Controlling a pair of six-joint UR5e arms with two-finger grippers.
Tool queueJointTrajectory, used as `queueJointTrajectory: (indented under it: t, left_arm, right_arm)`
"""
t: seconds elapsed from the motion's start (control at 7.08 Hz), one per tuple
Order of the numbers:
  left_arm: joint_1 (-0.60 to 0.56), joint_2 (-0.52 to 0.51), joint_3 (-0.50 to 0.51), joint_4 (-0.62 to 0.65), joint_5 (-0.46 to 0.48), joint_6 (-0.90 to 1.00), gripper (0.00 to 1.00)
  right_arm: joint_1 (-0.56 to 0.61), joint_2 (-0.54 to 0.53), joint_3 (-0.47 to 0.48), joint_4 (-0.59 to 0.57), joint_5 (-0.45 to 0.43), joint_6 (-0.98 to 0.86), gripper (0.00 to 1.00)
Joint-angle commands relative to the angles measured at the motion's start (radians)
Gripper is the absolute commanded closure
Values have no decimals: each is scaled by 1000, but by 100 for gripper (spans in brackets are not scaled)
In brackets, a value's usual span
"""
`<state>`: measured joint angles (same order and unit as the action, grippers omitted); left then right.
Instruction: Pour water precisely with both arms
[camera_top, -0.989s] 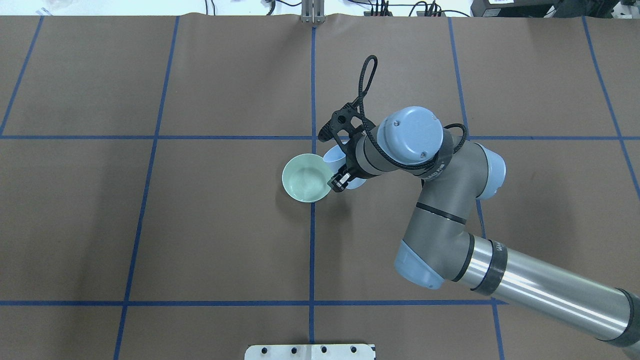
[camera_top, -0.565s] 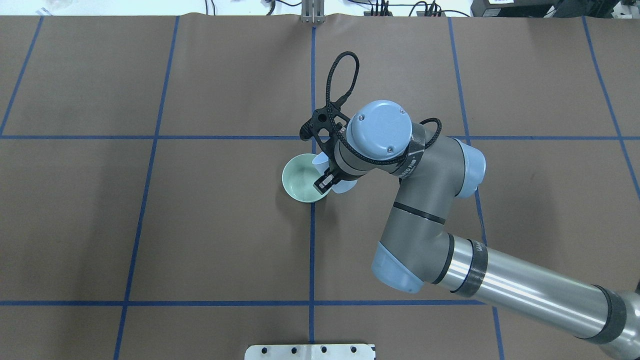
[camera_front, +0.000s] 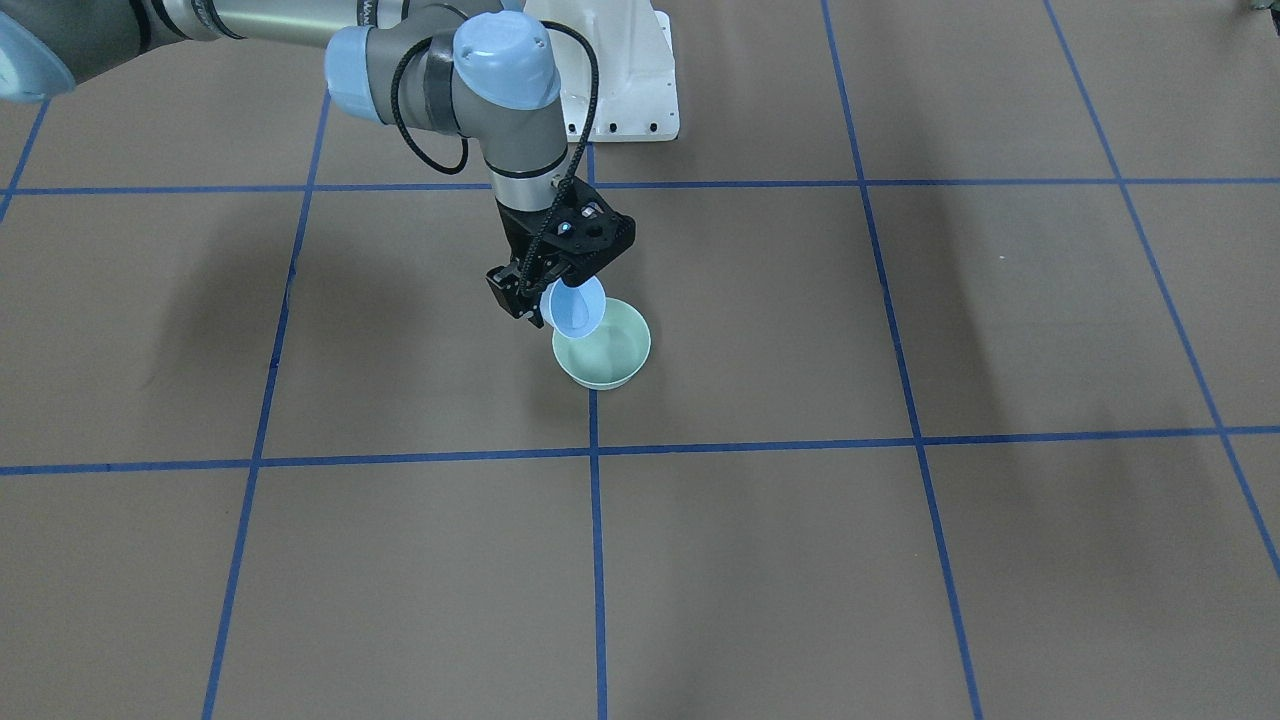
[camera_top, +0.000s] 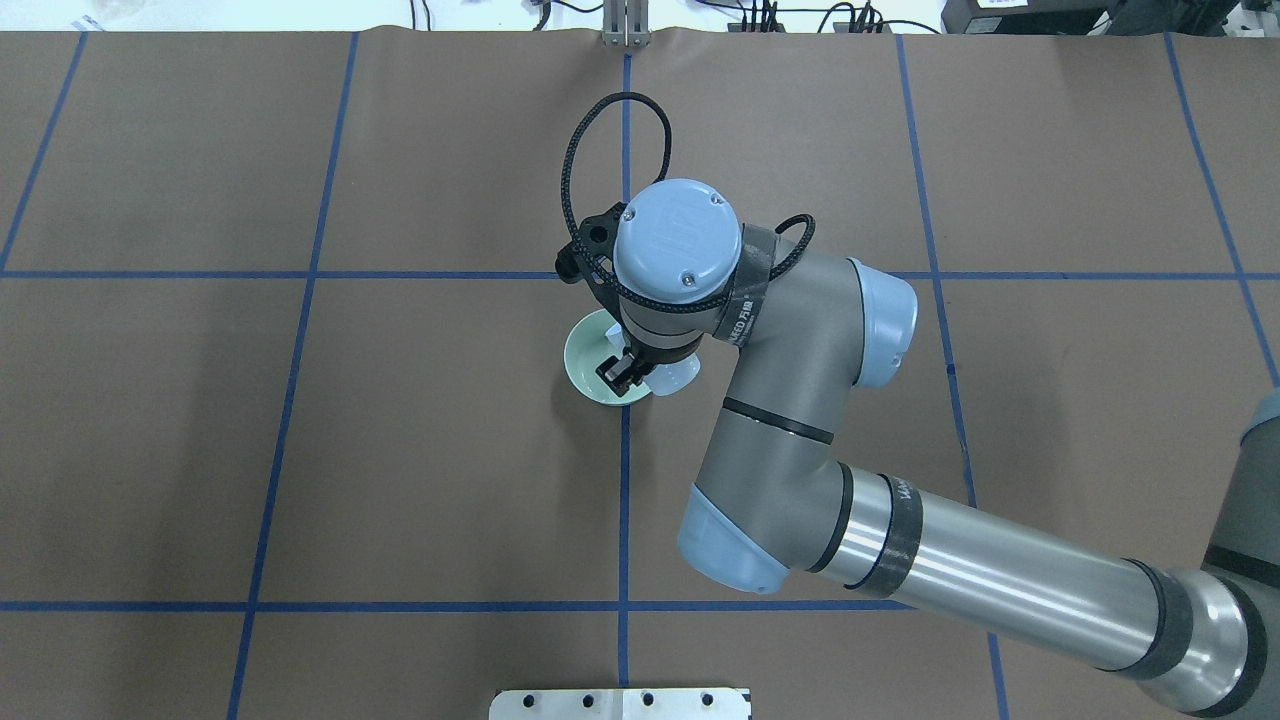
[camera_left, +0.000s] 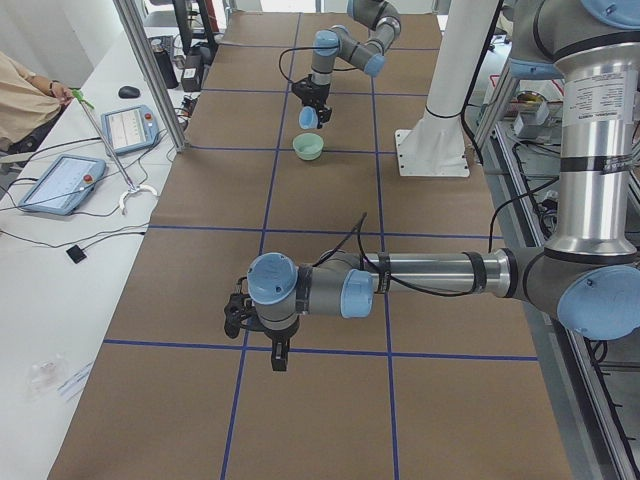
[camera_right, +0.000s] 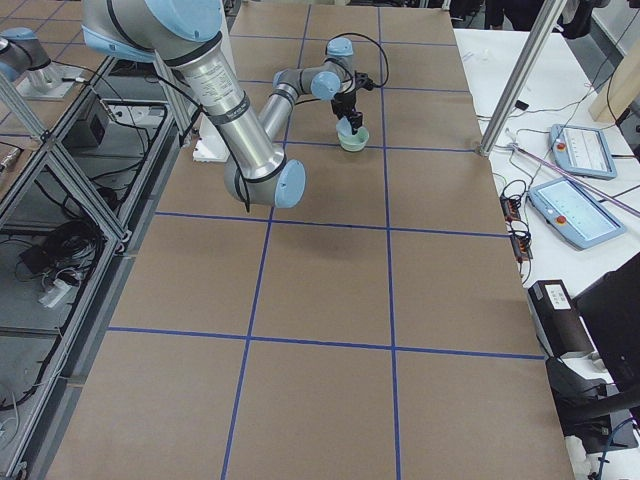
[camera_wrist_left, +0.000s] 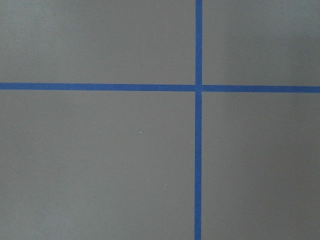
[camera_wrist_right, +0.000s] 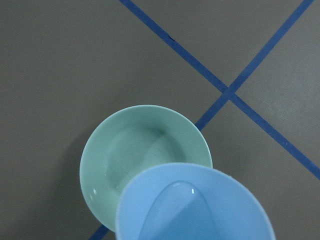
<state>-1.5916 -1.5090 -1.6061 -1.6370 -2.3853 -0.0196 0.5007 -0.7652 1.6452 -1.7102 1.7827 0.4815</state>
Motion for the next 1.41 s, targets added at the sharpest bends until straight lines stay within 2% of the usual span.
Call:
queueJointTrajectory:
  t: [0.0,0.28,0.56,0.71,0.99,1.27]
  left_arm:
    - [-1,1,-1,-1,0,1,0]
    - [-1,1,-3,-1,0,1,0]
    - [-1,1,-3,-1,0,1,0]
    - [-1,1,-3,-1,0,1,0]
    - [-1,-2,-3,-1,0,1,0]
    - [-1,-3,-3,0,0,1,0]
  right_arm:
    - [-5,52,-5,-150,0,-4,100]
    - [-11,95,-30,-230,0,-4,100]
    - [-25,119,-99,-236,-8,3,100]
    - [-31,165,-140,-282,-8,5,100]
    - [-51,184,-156,-324,-14,6,100]
    - [-54,207,-162,-421,-25,5,100]
